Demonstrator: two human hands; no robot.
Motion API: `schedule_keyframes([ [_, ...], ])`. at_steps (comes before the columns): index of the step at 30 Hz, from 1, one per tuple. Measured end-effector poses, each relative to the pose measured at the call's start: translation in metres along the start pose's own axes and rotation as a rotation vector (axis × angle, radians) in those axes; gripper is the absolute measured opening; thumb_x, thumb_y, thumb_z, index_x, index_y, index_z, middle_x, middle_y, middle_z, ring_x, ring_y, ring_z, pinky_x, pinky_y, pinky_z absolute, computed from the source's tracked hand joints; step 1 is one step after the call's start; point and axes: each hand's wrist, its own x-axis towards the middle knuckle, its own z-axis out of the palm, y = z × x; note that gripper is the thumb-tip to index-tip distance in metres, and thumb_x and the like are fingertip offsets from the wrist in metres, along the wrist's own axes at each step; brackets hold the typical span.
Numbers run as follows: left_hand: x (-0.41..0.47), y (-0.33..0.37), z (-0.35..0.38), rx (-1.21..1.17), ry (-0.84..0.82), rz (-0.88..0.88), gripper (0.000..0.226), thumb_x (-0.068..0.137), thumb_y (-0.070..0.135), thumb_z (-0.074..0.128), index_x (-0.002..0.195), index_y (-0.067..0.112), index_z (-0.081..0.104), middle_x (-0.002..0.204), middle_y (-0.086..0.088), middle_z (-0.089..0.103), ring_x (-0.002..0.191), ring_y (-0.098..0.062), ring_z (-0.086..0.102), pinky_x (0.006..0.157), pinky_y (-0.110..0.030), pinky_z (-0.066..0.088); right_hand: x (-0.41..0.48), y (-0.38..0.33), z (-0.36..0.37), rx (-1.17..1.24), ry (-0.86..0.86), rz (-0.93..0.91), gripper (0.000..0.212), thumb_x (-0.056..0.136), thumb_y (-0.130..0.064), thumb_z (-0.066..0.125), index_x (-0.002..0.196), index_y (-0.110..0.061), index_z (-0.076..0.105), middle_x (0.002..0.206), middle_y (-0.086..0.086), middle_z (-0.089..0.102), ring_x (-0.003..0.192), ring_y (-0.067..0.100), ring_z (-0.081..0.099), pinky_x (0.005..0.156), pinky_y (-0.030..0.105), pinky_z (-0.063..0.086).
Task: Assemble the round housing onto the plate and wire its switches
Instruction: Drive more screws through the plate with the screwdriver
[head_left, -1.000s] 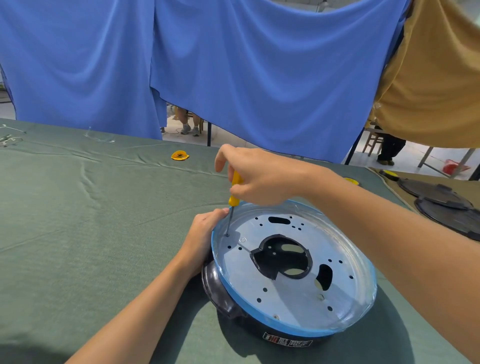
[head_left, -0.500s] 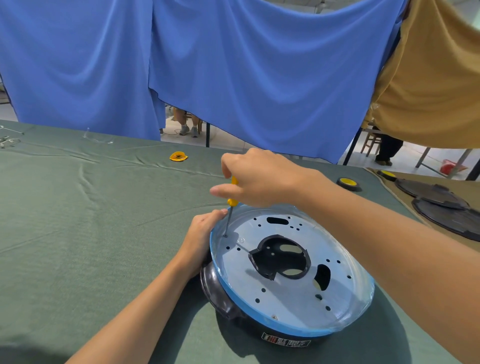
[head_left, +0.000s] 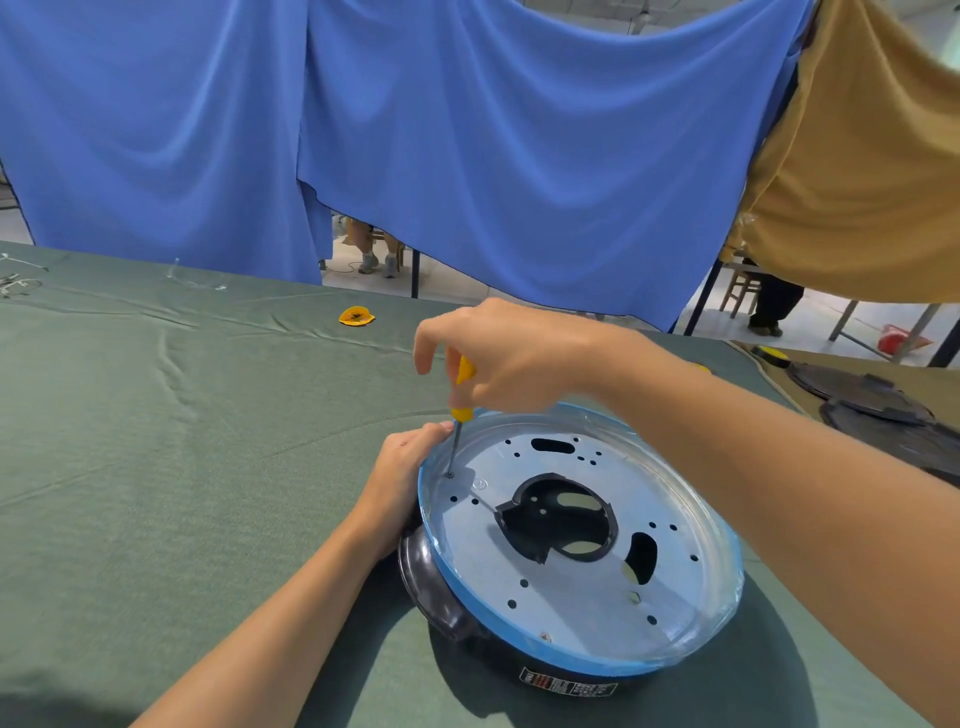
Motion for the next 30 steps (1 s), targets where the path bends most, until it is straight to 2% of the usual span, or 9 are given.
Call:
schedule_keyframes([
  [3, 0.000, 0.000, -0.001, 0.008, -0.007, 0.000, 0.034, 0.084, 0.033, 0.057, 0.055, 0.022, 0.069, 0.058, 0.002, 0.064, 0.051, -0.010, 0.059, 0.050, -0.018, 0.046, 0.006, -0.007, 0.010, -0.096, 0.142, 0.026, 0.019, 0.097, -0.032, 0.056, 0.092, -0.014, 0.059, 0.089, 0.004, 0.058, 0.089, 0.027, 0.057, 0.067, 0.033, 0.044],
  [6, 0.001, -0.001, -0.001, 0.008, -0.005, 0.012, 0.033, 0.087, 0.029, 0.057, 0.058, 0.022, 0.072, 0.061, 0.001, 0.067, 0.054, -0.009, 0.060, 0.052, -0.018, 0.047, 0.006, -0.008, 0.007, -0.061, 0.010, 0.069, 0.031, 0.095, -0.042, 0.054, 0.113, -0.018, 0.054, 0.103, 0.002, 0.053, 0.097, 0.025, 0.054, 0.079, 0.038, 0.047],
  [8, 0.001, -0.001, 0.000, -0.011, -0.011, -0.004, 0.029, 0.083, 0.033, 0.058, 0.061, 0.020, 0.073, 0.064, -0.002, 0.068, 0.057, -0.011, 0.062, 0.053, -0.020, 0.049, 0.003, -0.006, -0.002, -0.047, -0.095, 0.043, 0.032, 0.092, -0.028, 0.058, 0.124, -0.025, 0.051, 0.105, -0.004, 0.047, 0.097, 0.019, 0.050, 0.076, 0.035, 0.045],
  [12, 0.003, -0.002, -0.001, -0.016, -0.001, -0.019, 0.029, 0.083, 0.035, 0.060, 0.066, 0.014, 0.072, 0.065, -0.006, 0.067, 0.057, -0.015, 0.062, 0.053, -0.022, 0.049, 0.005, -0.005, 0.004, -0.057, 0.083, 0.045, 0.009, 0.095, -0.028, 0.059, 0.092, -0.020, 0.060, 0.093, 0.002, 0.059, 0.089, 0.024, 0.054, 0.059, 0.031, 0.040],
  [16, 0.002, -0.002, -0.001, -0.012, -0.003, 0.008, 0.038, 0.095, 0.023, 0.056, 0.062, 0.019, 0.073, 0.064, -0.003, 0.068, 0.056, -0.013, 0.062, 0.053, -0.021, 0.049, 0.005, -0.004, 0.008, -0.078, 0.025, 0.120, 0.040, 0.095, -0.050, 0.051, 0.102, -0.013, 0.060, 0.100, 0.004, 0.061, 0.094, 0.027, 0.056, 0.078, 0.040, 0.049],
  [19, 0.001, -0.002, -0.001, -0.017, 0.006, 0.005, 0.046, 0.098, 0.019, 0.052, 0.058, 0.022, 0.073, 0.061, -0.001, 0.068, 0.054, -0.011, 0.062, 0.052, -0.020, 0.048, 0.002, -0.001, -0.002, -0.021, -0.063, 0.055, 0.024, 0.093, -0.028, 0.058, 0.115, -0.022, 0.054, 0.097, -0.006, 0.055, 0.093, 0.015, 0.050, 0.069, 0.032, 0.043],
  [21, 0.001, -0.002, 0.000, -0.002, 0.011, 0.006, 0.048, 0.098, 0.019, 0.052, 0.054, 0.023, 0.070, 0.058, 0.001, 0.066, 0.051, -0.010, 0.060, 0.051, -0.019, 0.047, 0.001, 0.000, 0.001, -0.005, 0.035, 0.032, 0.010, 0.092, -0.026, 0.062, 0.100, -0.022, 0.057, 0.090, -0.005, 0.057, 0.085, 0.011, 0.050, 0.061, 0.029, 0.040],
  [26, 0.001, -0.001, 0.000, 0.009, 0.012, 0.011, 0.042, 0.098, 0.019, 0.052, 0.062, 0.020, 0.075, 0.064, -0.003, 0.069, 0.056, -0.012, 0.063, 0.053, -0.020, 0.049, 0.005, -0.003, 0.010, -0.099, 0.081, 0.131, 0.043, 0.090, -0.059, 0.052, 0.089, -0.016, 0.055, 0.096, 0.004, 0.060, 0.089, 0.028, 0.057, 0.076, 0.042, 0.050],
  [30, 0.003, -0.004, -0.002, -0.010, 0.027, -0.012, 0.032, 0.097, 0.020, 0.054, 0.074, 0.006, 0.072, 0.068, -0.009, 0.068, 0.060, -0.018, 0.063, 0.057, -0.026, 0.051, 0.002, 0.001, 0.002, -0.052, -0.009, 0.047, 0.012, 0.090, -0.027, 0.060, 0.098, -0.023, 0.051, 0.104, 0.001, 0.057, 0.091, 0.020, 0.055, 0.073, 0.036, 0.049],
])
